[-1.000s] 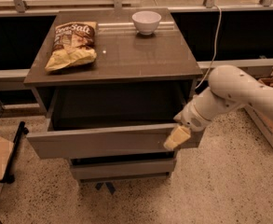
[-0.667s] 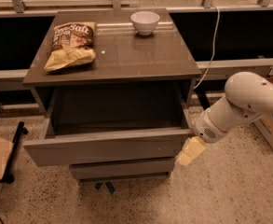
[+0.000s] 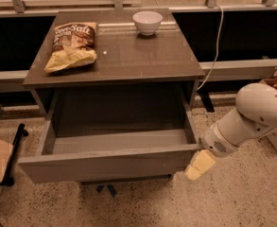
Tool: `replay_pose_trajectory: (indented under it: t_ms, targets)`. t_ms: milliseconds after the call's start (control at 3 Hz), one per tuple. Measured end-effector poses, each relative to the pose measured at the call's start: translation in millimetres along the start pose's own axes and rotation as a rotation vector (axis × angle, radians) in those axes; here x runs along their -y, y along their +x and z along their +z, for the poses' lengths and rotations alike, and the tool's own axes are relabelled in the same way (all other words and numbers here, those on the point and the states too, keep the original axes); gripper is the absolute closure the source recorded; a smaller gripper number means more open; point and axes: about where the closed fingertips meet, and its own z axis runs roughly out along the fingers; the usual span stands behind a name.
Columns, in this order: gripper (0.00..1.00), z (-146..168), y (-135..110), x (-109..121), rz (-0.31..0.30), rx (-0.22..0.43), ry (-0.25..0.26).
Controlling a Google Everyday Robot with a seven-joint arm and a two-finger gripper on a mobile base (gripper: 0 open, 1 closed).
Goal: Open top drawer
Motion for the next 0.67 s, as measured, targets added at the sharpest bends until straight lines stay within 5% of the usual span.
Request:
replay_pose_trajectory:
  t_ms: [667]
  targets:
    - [0.00, 2.7, -6.9, -2.4, -0.037, -0.037, -0.017]
